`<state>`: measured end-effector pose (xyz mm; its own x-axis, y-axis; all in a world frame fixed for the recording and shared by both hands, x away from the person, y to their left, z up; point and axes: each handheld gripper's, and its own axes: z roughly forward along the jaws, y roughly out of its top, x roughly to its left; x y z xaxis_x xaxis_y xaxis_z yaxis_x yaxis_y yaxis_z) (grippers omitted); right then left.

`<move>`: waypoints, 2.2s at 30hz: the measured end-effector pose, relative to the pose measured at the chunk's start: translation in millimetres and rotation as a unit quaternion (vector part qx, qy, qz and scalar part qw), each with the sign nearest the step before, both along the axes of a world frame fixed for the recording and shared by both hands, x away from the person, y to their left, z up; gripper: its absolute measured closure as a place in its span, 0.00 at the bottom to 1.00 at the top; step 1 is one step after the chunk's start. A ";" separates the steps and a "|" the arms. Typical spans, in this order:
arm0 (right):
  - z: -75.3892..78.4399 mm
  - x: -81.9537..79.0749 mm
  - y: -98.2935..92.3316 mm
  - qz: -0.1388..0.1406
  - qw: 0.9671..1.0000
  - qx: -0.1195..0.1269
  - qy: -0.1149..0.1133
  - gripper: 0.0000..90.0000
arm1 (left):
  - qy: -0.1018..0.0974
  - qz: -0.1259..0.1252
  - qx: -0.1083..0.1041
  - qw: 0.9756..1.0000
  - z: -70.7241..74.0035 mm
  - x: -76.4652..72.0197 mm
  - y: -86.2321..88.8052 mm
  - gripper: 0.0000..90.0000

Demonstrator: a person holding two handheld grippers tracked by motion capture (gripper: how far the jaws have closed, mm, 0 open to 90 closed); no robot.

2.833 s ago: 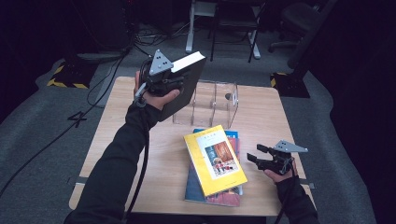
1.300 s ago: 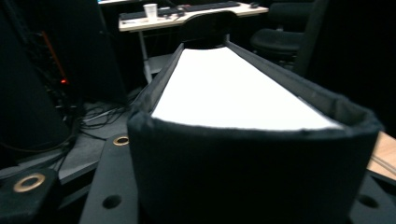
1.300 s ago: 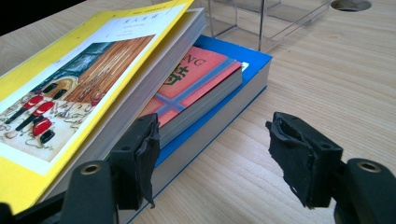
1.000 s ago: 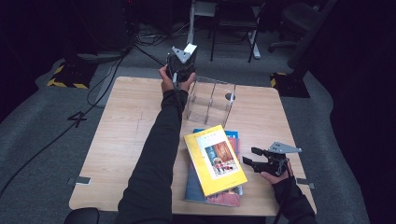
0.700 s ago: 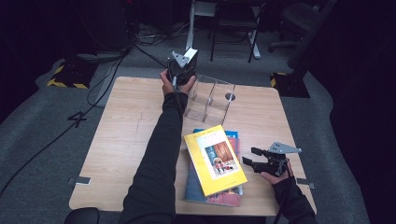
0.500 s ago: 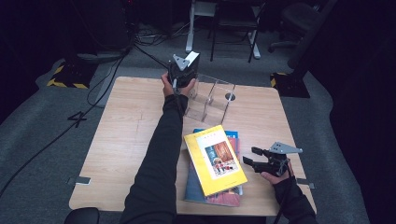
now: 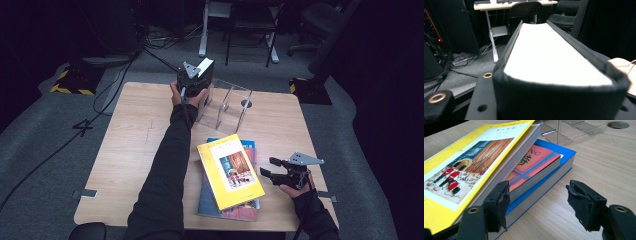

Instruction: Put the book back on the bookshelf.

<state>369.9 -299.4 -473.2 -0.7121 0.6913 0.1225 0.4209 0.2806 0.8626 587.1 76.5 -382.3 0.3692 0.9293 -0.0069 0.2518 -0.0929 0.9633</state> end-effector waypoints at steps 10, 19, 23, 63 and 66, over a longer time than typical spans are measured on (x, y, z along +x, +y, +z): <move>-1.5 -0.1 1.8 0.004 1.000 -0.006 0.003 0.39 | 0.031 -0.003 0.035 0.999 -10.5 -0.1 24.3 0.48; -2.1 -0.6 3.1 0.006 1.000 -0.006 0.006 0.39 | 0.081 -0.023 0.046 0.995 -24.5 1.9 35.7 0.47; -2.5 -0.6 3.8 0.009 1.000 -0.008 0.005 0.39 | 0.100 -0.026 0.011 0.995 -24.8 -0.5 42.6 0.52; -3.0 -0.9 9.2 0.018 1.000 -0.013 0.008 0.39 | 0.061 -0.042 0.067 0.995 -6.4 -76.7 43.7 0.52; -3.4 -0.7 9.5 0.019 1.000 -0.014 0.009 0.39 | 0.040 -0.055 0.072 0.995 -7.2 -78.0 39.8 0.56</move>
